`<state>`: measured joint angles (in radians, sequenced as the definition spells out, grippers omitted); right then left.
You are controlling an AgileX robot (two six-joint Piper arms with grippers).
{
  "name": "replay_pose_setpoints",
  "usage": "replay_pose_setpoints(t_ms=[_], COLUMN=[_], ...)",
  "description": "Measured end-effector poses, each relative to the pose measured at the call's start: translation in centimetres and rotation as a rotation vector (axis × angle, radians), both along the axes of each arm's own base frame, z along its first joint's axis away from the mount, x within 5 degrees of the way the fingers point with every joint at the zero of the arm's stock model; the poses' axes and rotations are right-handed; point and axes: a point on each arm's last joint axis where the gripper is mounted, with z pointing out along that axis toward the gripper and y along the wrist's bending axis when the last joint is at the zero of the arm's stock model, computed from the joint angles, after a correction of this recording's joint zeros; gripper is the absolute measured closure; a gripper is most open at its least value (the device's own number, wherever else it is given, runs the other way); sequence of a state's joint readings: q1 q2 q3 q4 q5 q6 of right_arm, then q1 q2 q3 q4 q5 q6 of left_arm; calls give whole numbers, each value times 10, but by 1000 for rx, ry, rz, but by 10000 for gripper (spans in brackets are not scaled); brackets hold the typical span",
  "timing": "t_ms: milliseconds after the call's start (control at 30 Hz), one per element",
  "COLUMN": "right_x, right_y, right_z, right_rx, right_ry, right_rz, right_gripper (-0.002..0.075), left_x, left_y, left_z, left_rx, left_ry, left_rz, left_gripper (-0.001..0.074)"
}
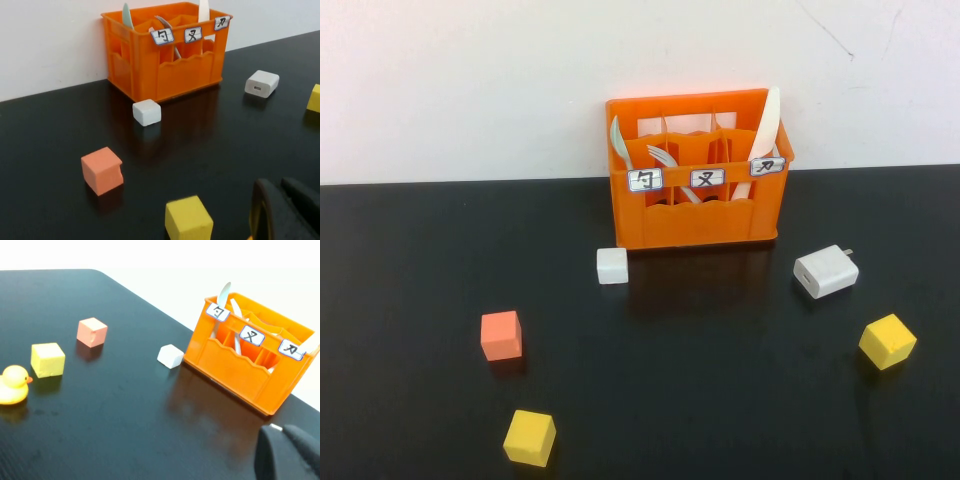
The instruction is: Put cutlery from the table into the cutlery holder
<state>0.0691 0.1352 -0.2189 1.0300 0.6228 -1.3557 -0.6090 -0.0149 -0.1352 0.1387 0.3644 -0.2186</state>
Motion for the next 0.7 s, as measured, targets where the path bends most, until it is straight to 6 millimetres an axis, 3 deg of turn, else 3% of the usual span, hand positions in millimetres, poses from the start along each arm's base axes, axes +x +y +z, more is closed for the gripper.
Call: replay_pose_setpoints(t_ms=[167, 367, 700], right_x=[0, 0, 0], right_y=[0, 0, 0], right_z=[0, 0, 0], right_rx=[0, 0, 0], right_ry=[1, 1, 1], right_rz=[1, 1, 2], right_gripper=[728, 728, 728], left_x=[3, 5, 14], left_y=[0, 9, 17], left_z=[-17, -28, -40], left_rx=[23, 39, -155], left_ry=[52, 145, 76], left_rz=[38, 244, 494], left_gripper=[736, 736, 736])
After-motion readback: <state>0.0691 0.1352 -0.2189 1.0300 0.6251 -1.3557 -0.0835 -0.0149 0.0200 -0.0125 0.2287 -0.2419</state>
